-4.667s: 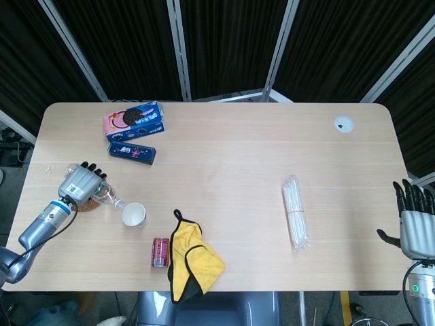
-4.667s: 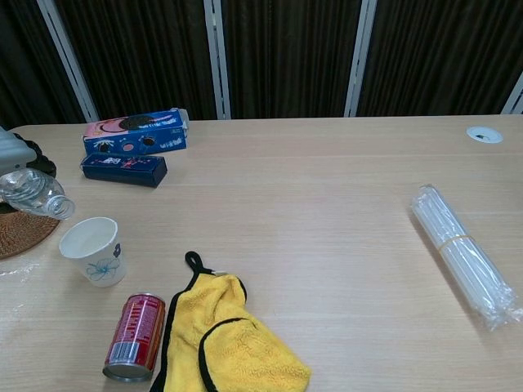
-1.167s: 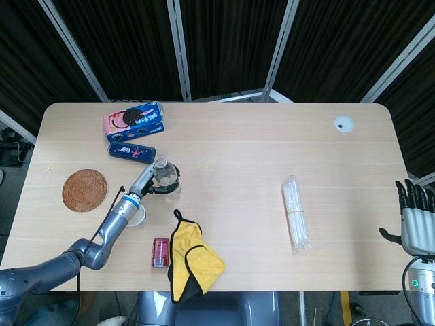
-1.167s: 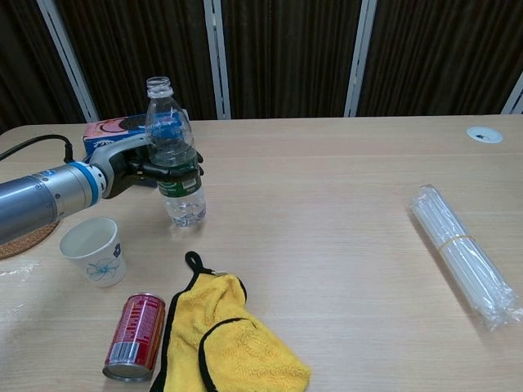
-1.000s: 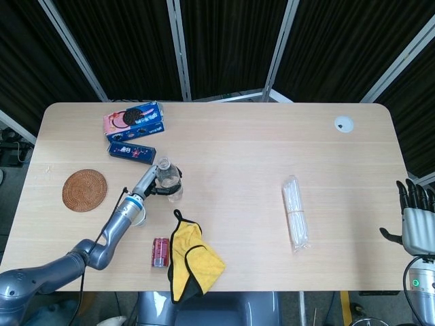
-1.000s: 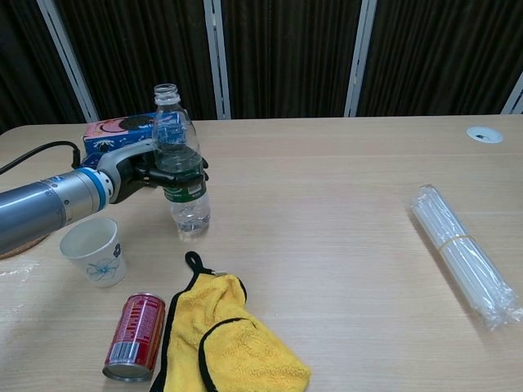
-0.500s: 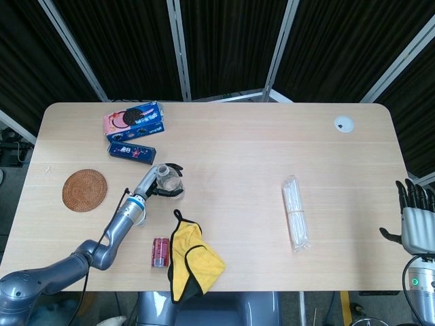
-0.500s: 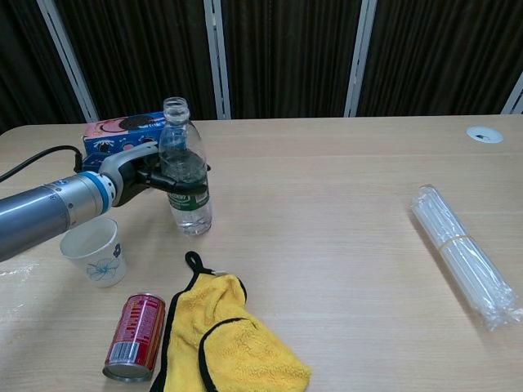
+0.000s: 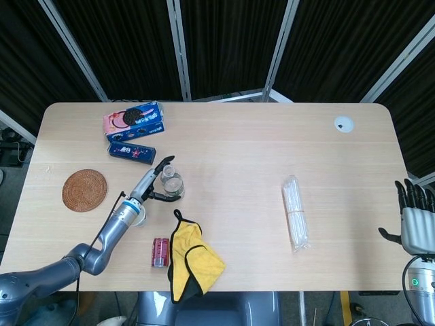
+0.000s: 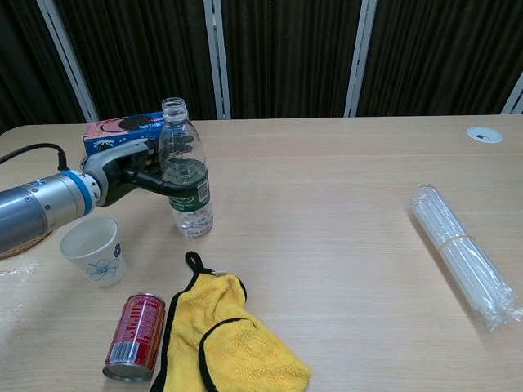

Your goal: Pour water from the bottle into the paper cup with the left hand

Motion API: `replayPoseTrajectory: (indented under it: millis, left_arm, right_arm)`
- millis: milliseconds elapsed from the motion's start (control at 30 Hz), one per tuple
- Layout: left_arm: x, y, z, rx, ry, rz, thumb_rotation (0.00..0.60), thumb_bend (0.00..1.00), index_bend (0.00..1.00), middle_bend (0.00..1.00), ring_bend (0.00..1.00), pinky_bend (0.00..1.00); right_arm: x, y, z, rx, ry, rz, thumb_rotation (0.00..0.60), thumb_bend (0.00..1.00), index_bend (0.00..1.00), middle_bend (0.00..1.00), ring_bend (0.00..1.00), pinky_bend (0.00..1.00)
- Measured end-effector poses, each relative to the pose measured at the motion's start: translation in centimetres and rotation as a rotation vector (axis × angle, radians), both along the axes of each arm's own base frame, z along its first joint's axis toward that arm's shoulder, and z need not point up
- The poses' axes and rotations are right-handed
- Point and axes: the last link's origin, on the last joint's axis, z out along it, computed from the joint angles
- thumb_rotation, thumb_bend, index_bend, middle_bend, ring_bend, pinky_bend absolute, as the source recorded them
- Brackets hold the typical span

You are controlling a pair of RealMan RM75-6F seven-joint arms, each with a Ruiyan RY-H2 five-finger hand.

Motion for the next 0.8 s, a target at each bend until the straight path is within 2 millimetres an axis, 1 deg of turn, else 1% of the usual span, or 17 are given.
replayPoseTrajectory:
  millis: [200,400,500,600,667,800]
  left_arm:
    - [-0.9,-0.5,2.6,0.039,0.017,-0.026,0.600,0.08,0.00,0.00,0.00,0.00]
    - [-2.6,-1.3,7.3,0.141,0.118,-0.090,0.600,0.07,0.00,0.00,0.00,0.00]
    - [-3.4,-1.8,9.2,0.213,0.202,-0.132,0.600,0.07,0.00,0.00,0.00,0.00]
    - [-4.3,-2.7,11.0,0.303,0.324,-0.181,0.600,0.06,0.00,0.00,0.00,0.00]
    - [-5.0,-3.6,12.3,0.373,0.426,-0.213,0.600,0.06,0.00,0.00,0.00,0.00]
    - [-6.0,-5.9,14.7,0.494,0.625,-0.249,0.600,0.01,0.00,0.00,0.00,0.00]
  right_arm:
    - [0.5,0.3,0.0,0.003,-0.010,0.021,0.600,0.00,0.00,0.00,0.00,0.00]
    - [1.1,0.7,0.0,0.009,-0.024,0.046,0.600,0.00,0.00,0.00,0.00,0.00]
    - [1.5,0.8,0.1,0.013,-0.035,0.063,0.600,0.00,0.00,0.00,0.00,0.00]
    - [1.9,1.0,0.1,0.016,-0.044,0.079,0.600,0.00,0.00,0.00,0.00,0.00]
    - [2.0,1.0,0.1,0.019,-0.047,0.087,0.600,0.00,0.00,0.00,0.00,0.00]
    - [2.3,1.1,0.2,0.022,-0.048,0.103,0.600,0.00,0.00,0.00,0.00,0.00]
